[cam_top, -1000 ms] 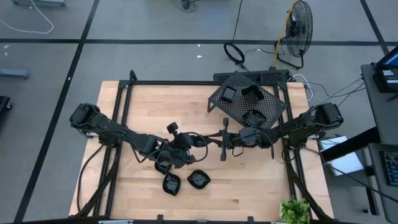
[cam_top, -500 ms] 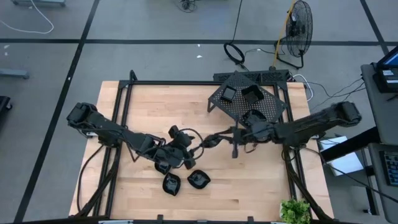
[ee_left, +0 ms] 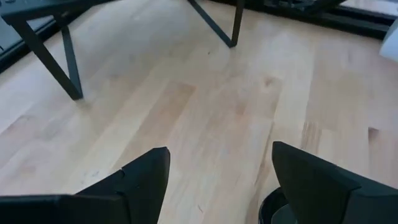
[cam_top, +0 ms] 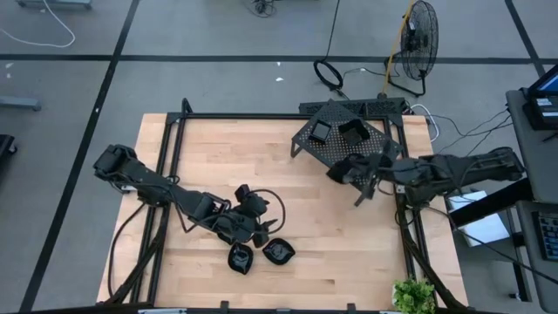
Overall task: Pick & Place Mini shaped plates
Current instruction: Stack the black leaf shaped plate on the black leaf shaped plate on the shelf
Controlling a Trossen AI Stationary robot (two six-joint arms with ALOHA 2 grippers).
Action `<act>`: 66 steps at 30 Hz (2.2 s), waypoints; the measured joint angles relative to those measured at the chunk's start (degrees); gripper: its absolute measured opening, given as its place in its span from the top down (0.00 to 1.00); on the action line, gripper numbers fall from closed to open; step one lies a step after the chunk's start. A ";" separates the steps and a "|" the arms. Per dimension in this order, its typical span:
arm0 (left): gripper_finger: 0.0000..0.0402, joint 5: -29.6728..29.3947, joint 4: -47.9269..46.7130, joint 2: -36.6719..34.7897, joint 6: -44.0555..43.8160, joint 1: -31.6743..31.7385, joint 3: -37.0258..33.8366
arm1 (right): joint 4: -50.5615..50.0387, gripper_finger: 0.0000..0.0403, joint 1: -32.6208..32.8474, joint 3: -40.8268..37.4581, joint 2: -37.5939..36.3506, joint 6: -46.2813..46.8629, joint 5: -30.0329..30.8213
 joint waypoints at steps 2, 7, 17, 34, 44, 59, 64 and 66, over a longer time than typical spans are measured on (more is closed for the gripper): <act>0.31 -0.20 -0.55 -0.09 -0.39 0.10 0.04 | -3.28 1.00 -0.01 0.04 -1.97 2.02 2.83; 0.36 -0.28 -1.46 -0.06 -0.63 0.39 0.02 | -7.24 1.00 -0.02 0.10 -4.90 3.43 4.71; 0.40 -0.26 -2.39 -0.06 -1.69 0.33 0.02 | -13.57 1.00 -0.04 -0.16 -6.25 5.52 7.75; 0.40 1.34 -5.11 -0.06 -2.64 -0.02 0.02 | -4.66 0.71 0.62 -0.34 -6.25 0.22 8.88; 0.40 8.41 -26.15 -0.06 -33.77 -5.35 -5.27 | 6.79 0.67 1.84 -3.28 -4.07 -3.23 -10.45; 0.40 19.59 -23.23 -0.06 -65.74 -9.86 -20.58 | 16.50 0.68 1.81 -6.22 -1.97 -7.47 -13.71; 0.40 20.33 -22.90 -0.09 -69.70 -9.97 -21.25 | 16.46 0.68 1.81 -6.22 -1.90 -7.47 -13.69; 0.42 19.88 -22.50 -0.09 -69.32 -9.94 -21.25 | 16.46 0.68 1.81 -6.22 -1.90 -7.46 -13.69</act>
